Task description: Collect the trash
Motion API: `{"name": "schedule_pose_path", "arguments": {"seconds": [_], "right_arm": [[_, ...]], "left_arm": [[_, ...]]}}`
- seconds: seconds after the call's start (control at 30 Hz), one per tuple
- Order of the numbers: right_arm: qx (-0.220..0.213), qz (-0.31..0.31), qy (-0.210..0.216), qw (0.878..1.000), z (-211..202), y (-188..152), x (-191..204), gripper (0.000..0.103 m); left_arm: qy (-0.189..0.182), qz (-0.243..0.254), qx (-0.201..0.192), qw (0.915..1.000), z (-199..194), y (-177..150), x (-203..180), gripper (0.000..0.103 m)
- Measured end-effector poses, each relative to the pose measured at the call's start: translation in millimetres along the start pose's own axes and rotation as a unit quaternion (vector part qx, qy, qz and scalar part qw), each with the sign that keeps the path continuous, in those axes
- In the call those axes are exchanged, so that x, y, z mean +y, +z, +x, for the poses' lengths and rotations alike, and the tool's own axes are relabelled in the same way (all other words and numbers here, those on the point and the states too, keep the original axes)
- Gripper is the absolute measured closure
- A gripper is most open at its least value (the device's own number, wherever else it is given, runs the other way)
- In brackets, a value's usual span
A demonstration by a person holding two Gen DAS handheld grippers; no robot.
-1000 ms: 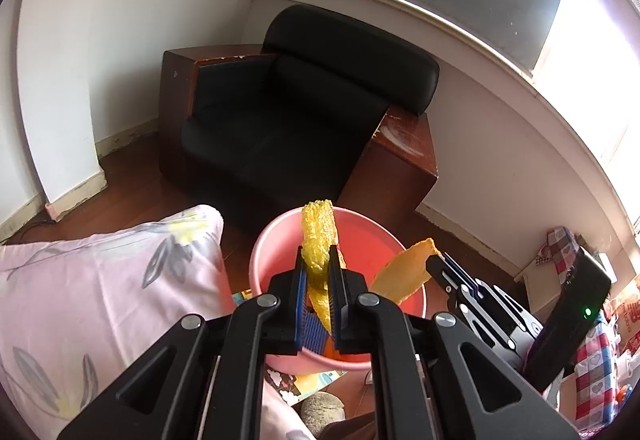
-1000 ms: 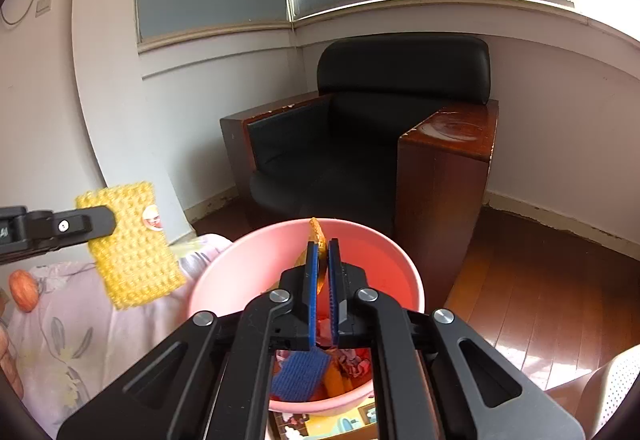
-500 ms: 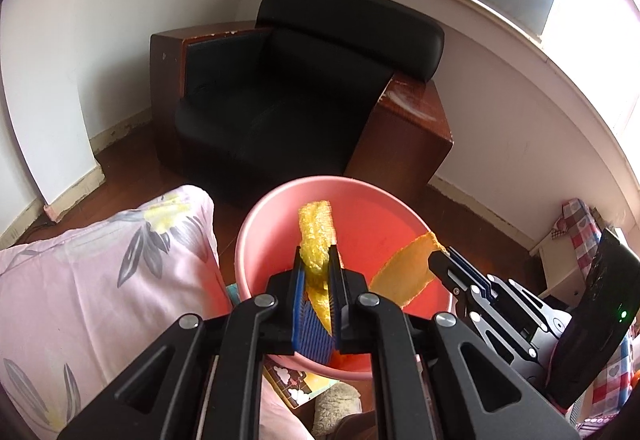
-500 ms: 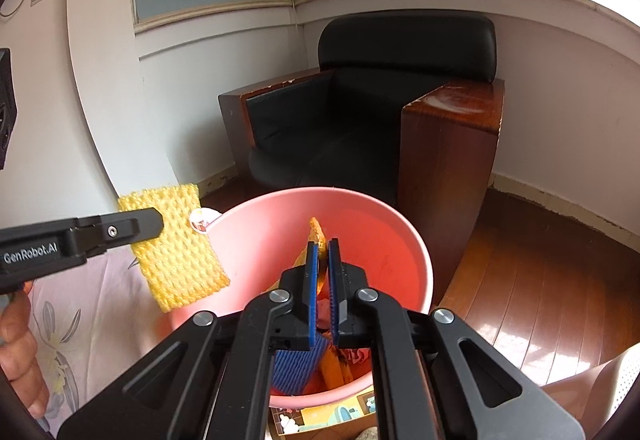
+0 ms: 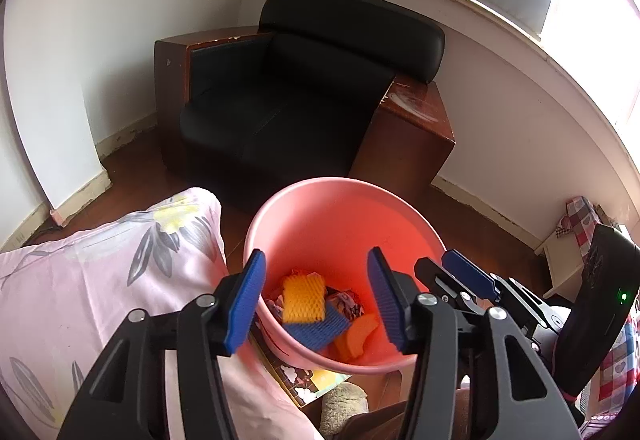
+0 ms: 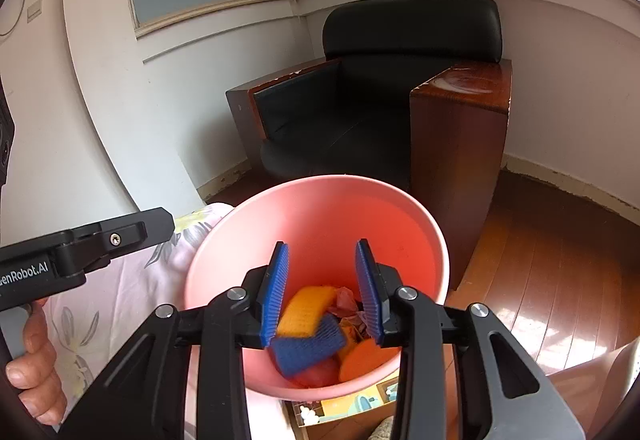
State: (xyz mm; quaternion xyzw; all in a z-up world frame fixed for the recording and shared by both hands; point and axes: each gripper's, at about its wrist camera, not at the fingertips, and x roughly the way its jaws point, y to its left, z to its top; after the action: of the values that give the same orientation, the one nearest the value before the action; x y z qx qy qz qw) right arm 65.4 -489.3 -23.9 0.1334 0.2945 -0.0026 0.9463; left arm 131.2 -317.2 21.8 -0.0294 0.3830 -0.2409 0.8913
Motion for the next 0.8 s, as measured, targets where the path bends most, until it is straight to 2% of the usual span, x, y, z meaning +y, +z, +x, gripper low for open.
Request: {"name": "schedule_pose_path", "arguments": {"seconds": [0.2, 0.3, 0.43, 0.8], "right_arm": [[0.010, 0.015, 0.014, 1.000, -4, -2, -2, 0.067], [0.010, 0.023, 0.020, 1.000, -9, -3, -2, 0.056], [0.010, 0.032, 0.032, 0.999, -17, -6, 1, 0.054], [0.024, 0.040, 0.049, 0.998, -36, -20, 13, 0.044]], "left_arm": [[0.003, 0.002, -0.012, 0.9999, -14, -3, 1, 0.040], [0.006, 0.004, -0.023, 0.9997, -24, -5, 1, 0.037], [0.011, 0.007, -0.036, 0.9993, -38, -8, 2, 0.035], [0.028, -0.006, -0.055, 0.9980, -76, -28, 11, 0.035]]}}
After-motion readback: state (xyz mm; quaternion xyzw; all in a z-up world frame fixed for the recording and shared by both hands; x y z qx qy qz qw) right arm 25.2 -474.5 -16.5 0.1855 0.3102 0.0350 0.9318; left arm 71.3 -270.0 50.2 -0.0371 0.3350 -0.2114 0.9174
